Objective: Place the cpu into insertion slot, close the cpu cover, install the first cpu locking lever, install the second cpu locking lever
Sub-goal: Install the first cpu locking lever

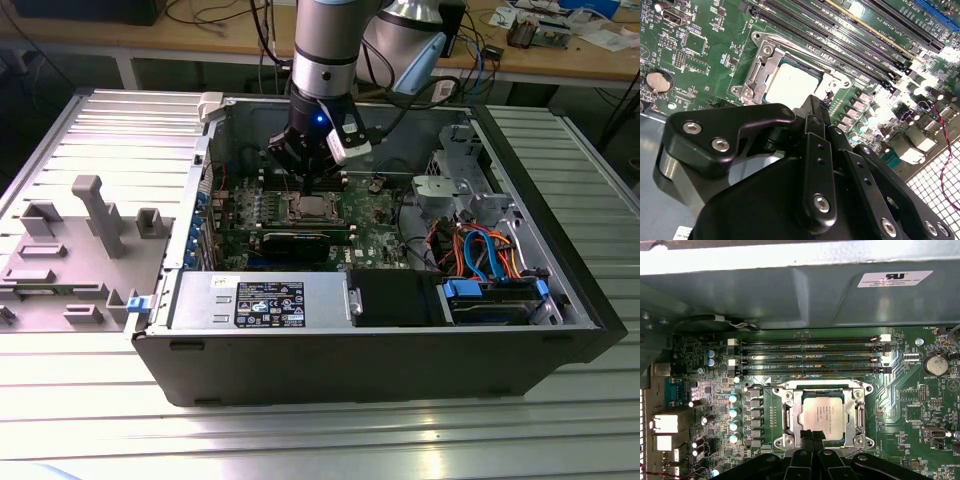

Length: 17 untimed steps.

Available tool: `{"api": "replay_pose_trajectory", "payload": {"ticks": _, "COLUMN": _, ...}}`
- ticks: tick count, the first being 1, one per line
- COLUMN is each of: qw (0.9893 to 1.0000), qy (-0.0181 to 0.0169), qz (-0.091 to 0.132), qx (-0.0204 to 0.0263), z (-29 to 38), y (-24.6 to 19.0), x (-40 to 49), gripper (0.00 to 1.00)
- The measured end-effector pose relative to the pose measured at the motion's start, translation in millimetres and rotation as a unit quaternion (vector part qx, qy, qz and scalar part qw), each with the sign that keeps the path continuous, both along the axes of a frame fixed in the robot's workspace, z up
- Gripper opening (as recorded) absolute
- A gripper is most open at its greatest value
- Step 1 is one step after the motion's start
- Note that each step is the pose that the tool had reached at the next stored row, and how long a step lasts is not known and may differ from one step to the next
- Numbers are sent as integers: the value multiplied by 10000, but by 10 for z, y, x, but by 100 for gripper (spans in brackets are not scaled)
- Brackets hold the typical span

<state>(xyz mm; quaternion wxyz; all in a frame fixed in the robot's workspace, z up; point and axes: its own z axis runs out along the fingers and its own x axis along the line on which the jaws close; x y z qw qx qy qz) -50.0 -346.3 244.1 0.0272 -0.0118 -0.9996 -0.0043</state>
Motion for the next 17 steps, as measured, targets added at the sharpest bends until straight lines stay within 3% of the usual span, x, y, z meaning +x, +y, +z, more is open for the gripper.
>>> {"api": "replay_pose_trajectory", "payload": {"ticks": 2, "qw": 10000, "qy": -1, "qz": 0, "qx": 0, "z": 0, "y": 0, "x": 0, "gripper": 11}}
{"api": "replay_pose_trajectory", "payload": {"ticks": 4, "qw": 10000, "qy": -95, "qz": 0, "qx": 0, "z": 0, "y": 0, "x": 0, "gripper": 11}}
{"api": "replay_pose_trajectory", "payload": {"ticks": 8, "qw": 9998, "qy": -187, "qz": 0, "qx": 0, "z": 13, "y": 0, "x": 0, "gripper": 11}}
{"api": "replay_pose_trajectory", "payload": {"ticks": 17, "qw": 9995, "qy": -317, "qz": 0, "qx": 1, "z": 40, "y": 0, "x": -1, "gripper": 11}}
